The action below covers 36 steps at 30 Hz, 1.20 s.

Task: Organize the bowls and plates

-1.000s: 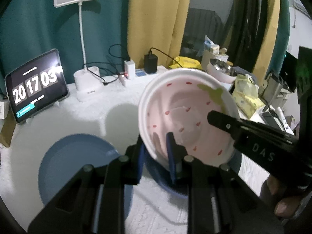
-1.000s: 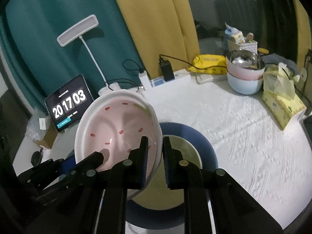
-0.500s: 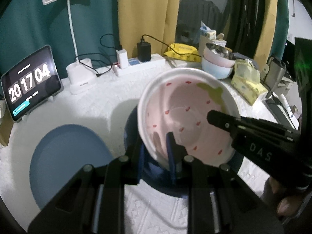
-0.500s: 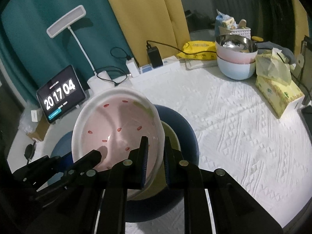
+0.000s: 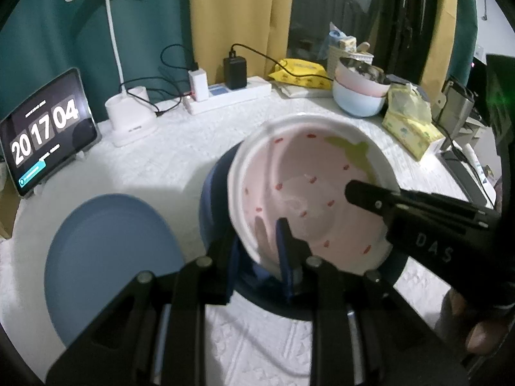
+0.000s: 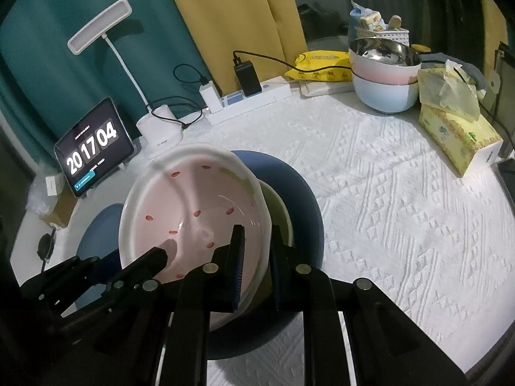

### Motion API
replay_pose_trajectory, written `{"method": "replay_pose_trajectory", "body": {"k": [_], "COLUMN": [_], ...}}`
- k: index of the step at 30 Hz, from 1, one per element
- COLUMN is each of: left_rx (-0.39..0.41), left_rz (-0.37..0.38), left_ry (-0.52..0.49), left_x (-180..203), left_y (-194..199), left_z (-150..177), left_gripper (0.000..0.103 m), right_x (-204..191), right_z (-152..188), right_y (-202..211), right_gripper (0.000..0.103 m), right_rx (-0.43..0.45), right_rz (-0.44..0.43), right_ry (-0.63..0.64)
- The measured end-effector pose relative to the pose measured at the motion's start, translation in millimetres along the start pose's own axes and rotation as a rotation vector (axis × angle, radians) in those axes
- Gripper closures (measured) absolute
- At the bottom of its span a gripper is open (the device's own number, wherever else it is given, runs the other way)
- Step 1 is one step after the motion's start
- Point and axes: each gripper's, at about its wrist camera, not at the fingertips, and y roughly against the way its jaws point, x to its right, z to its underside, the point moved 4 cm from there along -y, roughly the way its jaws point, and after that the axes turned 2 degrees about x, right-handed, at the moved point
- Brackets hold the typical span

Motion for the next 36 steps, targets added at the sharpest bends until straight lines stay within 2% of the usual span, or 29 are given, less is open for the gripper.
{"method": "replay_pose_trajectory", "body": {"k": [6,8,18,20,24,25,26,36], "left_rx": [0.019,0.028,0.046,0.049,0.055,0.056,0.057,0.081], "left_rz": [-0.01,-0.01,-0.001,0.005,0.012,0.014,0.015,0.018], "left_ry": [-0.002,-0.003,-0.004,-0.007,-0.003,0.0,0.004,0.032], "left_x": [-3.6,-4.6,-11.3,-11.1,-12.5,-13.9,-15.1,-33.6], "left_y": [4.2,7.6,13.3,14.9,17.1,17.4,17.6,26.5], "left_z": [1.1,0.9,-2.6,-2.8,-3.3,-3.3,-3.7,-7.9], "left_gripper": [0.078,0.078,0.078,0.078,0.078,0.078,0.078,0.078], "right_x": [-0.5,-3.0,-9.1,-11.7,-18.7,-19.8,-21.2,-28.5], "right_z": [-2.6,-3.9,-6.7,-7.1,-7.2,-7.9,-9.2,-13.6], "right_y": [0.6,2.0,2.2,1.7,4.6,6.4,9.0,17.0], "right_gripper": [0.086,0.081,0.073,0.064,0.055,0.044,0.042,0.041], "right_rx": [0.0,0.003,0.0,-0.005,0.01,0.018,0.03,0.05], "right_rz": [0.028,0.034,0.068,0.063,0.079,0.09,0.088,0.094], "right_ry": [0.0,0.008,0.033,0.038,0.075,0.083,0.087,0.127]}}
